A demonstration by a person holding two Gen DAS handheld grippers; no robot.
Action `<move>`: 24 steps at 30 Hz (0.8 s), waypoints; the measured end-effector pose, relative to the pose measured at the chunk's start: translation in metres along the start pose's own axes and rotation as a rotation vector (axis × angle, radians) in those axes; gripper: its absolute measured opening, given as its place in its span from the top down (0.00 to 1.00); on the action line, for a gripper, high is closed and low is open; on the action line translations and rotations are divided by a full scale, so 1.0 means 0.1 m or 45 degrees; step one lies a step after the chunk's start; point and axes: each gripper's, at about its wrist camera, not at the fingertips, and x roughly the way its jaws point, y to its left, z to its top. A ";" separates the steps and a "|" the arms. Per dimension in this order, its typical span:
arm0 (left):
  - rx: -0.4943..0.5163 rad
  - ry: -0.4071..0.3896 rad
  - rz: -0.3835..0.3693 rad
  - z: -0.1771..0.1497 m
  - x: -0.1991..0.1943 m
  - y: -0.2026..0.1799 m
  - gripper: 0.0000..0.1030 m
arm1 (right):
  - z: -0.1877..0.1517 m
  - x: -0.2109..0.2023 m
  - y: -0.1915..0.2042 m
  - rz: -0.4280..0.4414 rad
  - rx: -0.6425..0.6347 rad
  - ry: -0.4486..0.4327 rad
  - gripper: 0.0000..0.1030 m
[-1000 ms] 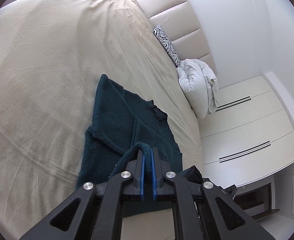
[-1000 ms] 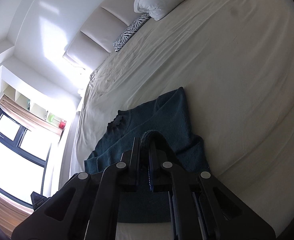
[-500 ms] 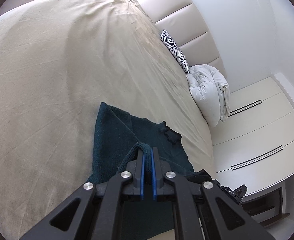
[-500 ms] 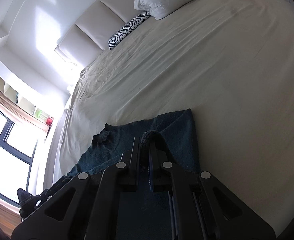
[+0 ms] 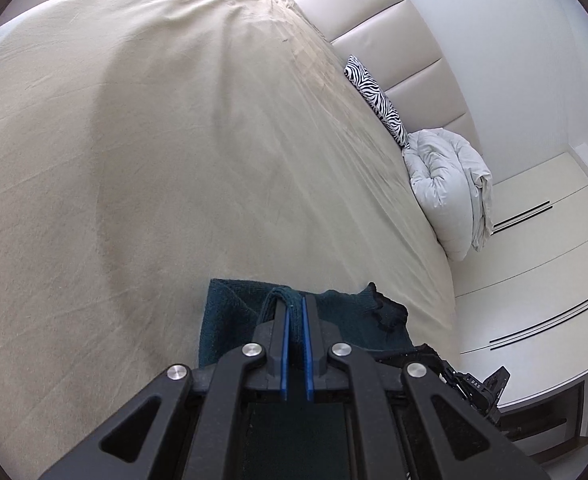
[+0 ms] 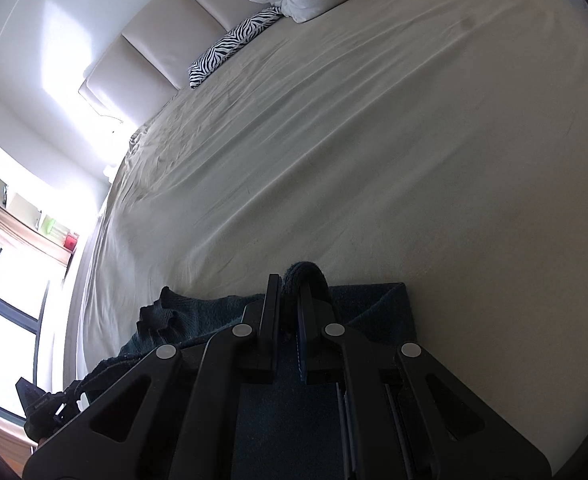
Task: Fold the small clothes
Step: 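Lift the hem with both tools and fold it over toward the collar, then open both tools and release the folded hem onto the sweater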
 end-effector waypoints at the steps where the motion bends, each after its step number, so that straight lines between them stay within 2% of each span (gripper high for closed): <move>1: 0.005 0.001 0.005 0.03 0.04 -0.01 0.94 | 0.01 0.06 -0.01 -0.005 0.003 0.002 0.95; 14: 0.019 0.030 0.083 0.14 0.42 0.04 0.93 | 0.23 0.63 -0.08 -0.081 0.007 0.018 0.94; 17: 0.030 0.025 0.091 0.12 0.39 0.02 0.85 | 0.22 0.75 -0.07 -0.126 -0.006 0.066 0.92; 19: 0.045 0.003 0.113 0.10 0.32 -0.02 0.69 | 0.18 0.73 -0.05 -0.125 -0.011 0.041 0.83; 20: 0.052 -0.013 0.121 0.10 0.27 -0.05 0.54 | 0.17 0.71 -0.03 -0.127 -0.011 0.019 0.72; 21: 0.061 -0.033 0.122 0.10 0.22 -0.08 0.46 | 0.17 0.67 -0.03 -0.143 -0.010 -0.007 0.53; 22: 0.069 -0.049 0.128 0.09 0.17 -0.10 0.45 | 0.16 0.64 -0.04 -0.158 -0.001 -0.031 0.46; 24: 0.072 -0.064 0.123 0.06 0.08 -0.11 0.44 | 0.16 0.55 -0.06 -0.165 0.019 -0.059 0.44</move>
